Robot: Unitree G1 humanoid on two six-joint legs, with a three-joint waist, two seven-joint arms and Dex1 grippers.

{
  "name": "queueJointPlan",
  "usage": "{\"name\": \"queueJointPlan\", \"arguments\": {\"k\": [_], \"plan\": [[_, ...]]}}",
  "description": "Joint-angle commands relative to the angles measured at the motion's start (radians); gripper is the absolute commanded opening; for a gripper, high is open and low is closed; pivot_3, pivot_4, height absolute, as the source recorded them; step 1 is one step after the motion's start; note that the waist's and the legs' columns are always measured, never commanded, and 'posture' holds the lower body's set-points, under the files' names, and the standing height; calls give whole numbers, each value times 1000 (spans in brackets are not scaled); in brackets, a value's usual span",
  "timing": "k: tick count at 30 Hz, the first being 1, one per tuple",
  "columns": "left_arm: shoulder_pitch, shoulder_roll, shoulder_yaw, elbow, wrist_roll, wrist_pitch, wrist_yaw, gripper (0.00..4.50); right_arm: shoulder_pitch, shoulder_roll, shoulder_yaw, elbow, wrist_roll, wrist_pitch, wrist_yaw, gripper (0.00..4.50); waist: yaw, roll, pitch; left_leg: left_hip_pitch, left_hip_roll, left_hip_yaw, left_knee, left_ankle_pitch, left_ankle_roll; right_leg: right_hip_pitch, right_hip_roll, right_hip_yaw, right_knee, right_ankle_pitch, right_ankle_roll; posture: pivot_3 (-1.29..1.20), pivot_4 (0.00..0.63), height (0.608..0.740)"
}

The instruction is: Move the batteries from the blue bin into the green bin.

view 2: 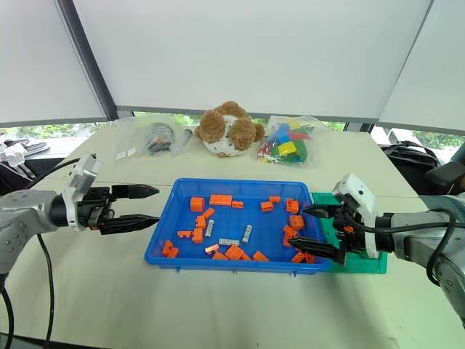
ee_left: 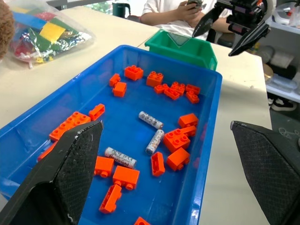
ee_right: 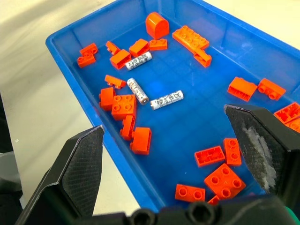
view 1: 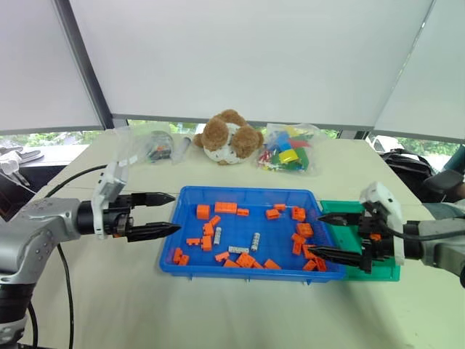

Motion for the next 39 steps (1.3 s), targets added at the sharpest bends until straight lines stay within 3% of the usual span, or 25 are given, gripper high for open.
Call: {"name": "queueJointPlan", "arguments": {"k": [1,26,32,39], "plan": [[-9,12,23,-9,4,-13,9,4500,-14,-1,-2,-5,-4,-15,-5,4464,0,0,0,0,0,0,0,0,0,0,0,0,0,0,0,0,150,740],[29,9,31,-52,-15,2,60,4500,-86,37,89,25,-30,-9,-73,4464,-1,0,0,0,0,0,0,0,0,0,0,0,0,0,0,0,150,740],[20,18,13,-24,19,-27,48,4500,-209,109,210,48,-50,29,-131,4464,-3,0,0,0,0,1,0,0,0,-1,0,0,1,0,0,0,150,740],[-42,35,-17,107,119,-109,11,4500,-470,343,528,207,-198,57,-183,4464,-3,0,0,0,1,1,0,0,0,-3,1,0,2,0,0,0,150,740]]}}
